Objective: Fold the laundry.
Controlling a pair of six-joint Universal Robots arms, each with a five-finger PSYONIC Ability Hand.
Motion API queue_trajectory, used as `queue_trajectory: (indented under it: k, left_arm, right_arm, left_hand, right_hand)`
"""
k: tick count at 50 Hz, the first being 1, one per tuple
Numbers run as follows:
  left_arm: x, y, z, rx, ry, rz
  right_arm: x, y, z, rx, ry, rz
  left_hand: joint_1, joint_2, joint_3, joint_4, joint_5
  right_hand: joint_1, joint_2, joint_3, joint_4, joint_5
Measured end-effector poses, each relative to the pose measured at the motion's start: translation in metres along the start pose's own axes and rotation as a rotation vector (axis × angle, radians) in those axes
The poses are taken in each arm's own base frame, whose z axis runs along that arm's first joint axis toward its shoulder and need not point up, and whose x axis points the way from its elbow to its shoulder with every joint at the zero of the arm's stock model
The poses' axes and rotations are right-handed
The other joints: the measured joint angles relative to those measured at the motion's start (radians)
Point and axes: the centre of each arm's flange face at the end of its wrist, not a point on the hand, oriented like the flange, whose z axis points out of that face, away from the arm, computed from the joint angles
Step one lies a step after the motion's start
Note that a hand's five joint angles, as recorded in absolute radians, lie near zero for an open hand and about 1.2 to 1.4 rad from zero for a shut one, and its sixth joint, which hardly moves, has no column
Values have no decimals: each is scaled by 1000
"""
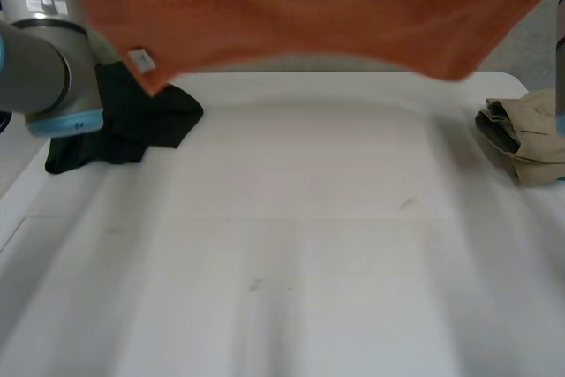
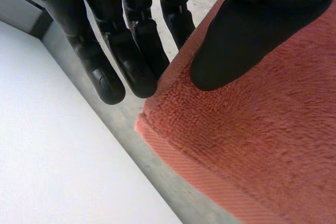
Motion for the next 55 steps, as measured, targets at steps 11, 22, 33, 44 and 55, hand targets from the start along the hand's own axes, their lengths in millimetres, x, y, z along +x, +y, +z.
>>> queue_trajectory:
  k: [11, 22, 33, 44, 55]
  left_arm:
    - [28, 53, -110, -303, 283, 42]
    - [21, 66, -207, -562, 478, 93]
    - [-31, 15, -285, -874, 827, 297]
    - [-41, -5, -287, -876, 977, 348]
    - [20, 65, -227, -717, 764, 275]
  right_arm:
    - [-49, 51, -81, -309, -318, 30]
    - [-69, 63, -165, -548, -606, 59]
    - [-1, 50, -230, -863, -956, -161]
    - [19, 55, -228, -882, -1032, -222]
    - [-36, 100, -179, -754, -799, -175]
  left_hand:
    - [0, 0, 0, 0, 1]
    - [0, 1, 0, 0, 1]
    - [0, 1, 0, 0, 1]
    - [0, 1, 0, 0, 1]
    - [0, 1, 0, 0, 1]
  right_hand:
    - [0, 0, 0, 0, 1]
    - [0, 0, 0, 0, 1]
    - [0, 0, 0, 0, 1]
    - [0, 0, 0, 0, 1]
    - [0, 0, 0, 0, 1]
